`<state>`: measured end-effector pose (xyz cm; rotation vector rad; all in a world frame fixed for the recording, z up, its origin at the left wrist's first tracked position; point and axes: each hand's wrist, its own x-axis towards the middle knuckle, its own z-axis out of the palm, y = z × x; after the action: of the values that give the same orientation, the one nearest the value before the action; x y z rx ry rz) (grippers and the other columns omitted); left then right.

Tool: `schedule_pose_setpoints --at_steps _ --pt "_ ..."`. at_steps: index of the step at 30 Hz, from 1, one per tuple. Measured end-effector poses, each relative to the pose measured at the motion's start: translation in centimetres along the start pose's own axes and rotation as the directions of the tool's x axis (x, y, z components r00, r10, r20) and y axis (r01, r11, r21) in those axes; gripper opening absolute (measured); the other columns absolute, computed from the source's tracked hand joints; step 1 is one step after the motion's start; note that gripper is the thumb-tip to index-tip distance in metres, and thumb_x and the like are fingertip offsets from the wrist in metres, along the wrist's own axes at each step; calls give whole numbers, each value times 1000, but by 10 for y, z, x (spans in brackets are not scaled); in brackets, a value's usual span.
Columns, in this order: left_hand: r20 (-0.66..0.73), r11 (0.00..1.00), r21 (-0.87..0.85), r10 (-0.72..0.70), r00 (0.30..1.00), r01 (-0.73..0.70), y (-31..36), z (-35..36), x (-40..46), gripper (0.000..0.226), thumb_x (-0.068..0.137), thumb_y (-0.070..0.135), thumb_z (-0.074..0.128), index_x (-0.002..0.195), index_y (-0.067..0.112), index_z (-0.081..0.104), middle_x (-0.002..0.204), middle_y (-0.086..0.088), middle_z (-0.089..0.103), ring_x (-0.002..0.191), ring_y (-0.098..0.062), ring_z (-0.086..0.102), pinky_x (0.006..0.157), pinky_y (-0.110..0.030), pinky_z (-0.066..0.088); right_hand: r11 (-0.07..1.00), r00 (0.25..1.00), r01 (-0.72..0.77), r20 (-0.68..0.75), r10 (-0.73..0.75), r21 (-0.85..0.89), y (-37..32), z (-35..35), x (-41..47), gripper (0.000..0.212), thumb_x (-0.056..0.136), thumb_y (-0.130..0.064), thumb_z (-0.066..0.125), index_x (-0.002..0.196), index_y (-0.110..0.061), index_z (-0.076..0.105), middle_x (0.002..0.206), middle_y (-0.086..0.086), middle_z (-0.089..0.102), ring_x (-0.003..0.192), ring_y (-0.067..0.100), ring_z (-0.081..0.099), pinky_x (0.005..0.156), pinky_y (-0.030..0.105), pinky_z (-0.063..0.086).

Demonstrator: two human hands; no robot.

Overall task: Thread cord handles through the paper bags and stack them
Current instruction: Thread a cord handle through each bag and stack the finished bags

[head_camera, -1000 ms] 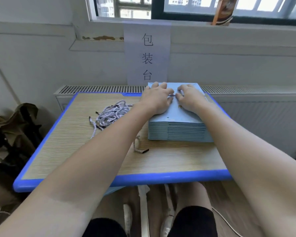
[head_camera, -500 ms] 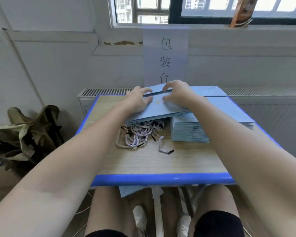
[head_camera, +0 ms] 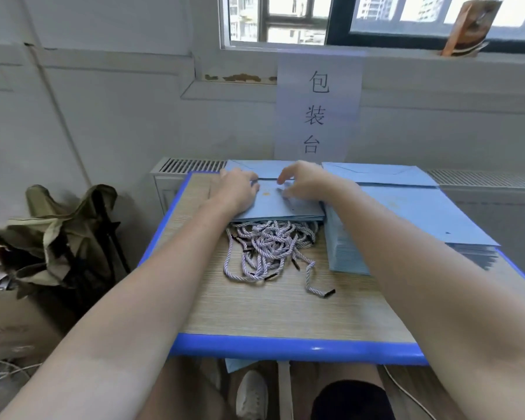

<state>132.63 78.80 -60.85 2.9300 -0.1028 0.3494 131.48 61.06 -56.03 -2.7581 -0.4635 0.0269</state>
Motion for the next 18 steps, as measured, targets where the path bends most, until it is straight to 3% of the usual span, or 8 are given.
schedule_pose_setpoints --at_steps 5,8,11,15,18 --pt "-91 997 24 72 993 -70 3 -3 -1 32 99 40 50 124 28 65 130 -8 62 124 -32 49 100 -40 39 989 993 106 -38 -111 -104 10 7 1 23 94 -24 61 113 -20 73 106 -2 65 101 20 59 83 27 43" --pt "29 967 -165 202 979 -195 -3 -19 -10 34 94 47 59 120 27 68 129 -6 63 123 -25 50 104 -38 40 991 990 128 -55 -130 -27 21 1 -3 16 90 -24 68 105 -21 73 99 -4 67 97 17 62 83 26 43" --pt "223 909 -358 306 925 -215 -5 -40 -29 53 83 66 64 127 37 63 141 9 53 129 -10 45 109 -39 37 980 983 178 -61 -173 91 25 -4 -9 11 87 -21 72 99 -23 73 99 -5 72 95 12 67 88 25 51" --pt "362 919 -335 328 873 -206 0 -47 -41 88 66 75 70 143 41 46 153 20 37 141 -5 31 118 -39 27 970 973 231 2 -232 78 18 -12 -21 10 87 -25 73 98 -23 73 90 -7 70 87 10 65 82 24 52" --pt "349 928 -322 300 888 -187 3 -43 -41 92 63 78 71 142 37 48 153 19 38 142 -4 31 118 -38 27 960 958 281 67 -280 -4 14 -12 -34 9 90 -29 71 88 -22 67 77 -8 64 71 7 57 66 21 45"
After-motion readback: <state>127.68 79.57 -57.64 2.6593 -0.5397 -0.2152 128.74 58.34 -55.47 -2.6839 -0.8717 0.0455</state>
